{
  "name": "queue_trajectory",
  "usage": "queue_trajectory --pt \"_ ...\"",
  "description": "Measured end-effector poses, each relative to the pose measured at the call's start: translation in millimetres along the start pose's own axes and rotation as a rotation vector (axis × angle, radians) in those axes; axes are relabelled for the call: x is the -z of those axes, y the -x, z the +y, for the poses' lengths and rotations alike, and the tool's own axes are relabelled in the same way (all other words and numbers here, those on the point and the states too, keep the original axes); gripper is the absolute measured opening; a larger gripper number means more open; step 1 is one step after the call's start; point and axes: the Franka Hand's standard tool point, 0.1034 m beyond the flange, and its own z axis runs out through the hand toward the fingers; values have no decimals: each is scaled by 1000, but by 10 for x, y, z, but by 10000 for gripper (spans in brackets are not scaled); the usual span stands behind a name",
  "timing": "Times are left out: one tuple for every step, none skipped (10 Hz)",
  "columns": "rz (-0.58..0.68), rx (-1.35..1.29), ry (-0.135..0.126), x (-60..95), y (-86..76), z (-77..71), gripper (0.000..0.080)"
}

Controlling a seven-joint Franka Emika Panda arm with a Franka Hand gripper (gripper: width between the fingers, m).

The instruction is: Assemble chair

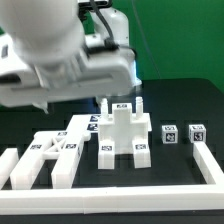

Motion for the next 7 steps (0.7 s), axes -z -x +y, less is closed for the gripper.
queue_trajectory --pt "87 -1 -12 -42 6 114 649" --pt "178 -10 -21 -93 -43 181 649" --pt "276 -27 -45 -169 -85 180 649" --pt "329 -32 -38 -168 -57 192 649" --pt "394 -37 -24 -134 -91 221 649" --pt "480 -47 -14 -112 -130 249 649" --pt "549 -62 -8 -130 -149 262 649"
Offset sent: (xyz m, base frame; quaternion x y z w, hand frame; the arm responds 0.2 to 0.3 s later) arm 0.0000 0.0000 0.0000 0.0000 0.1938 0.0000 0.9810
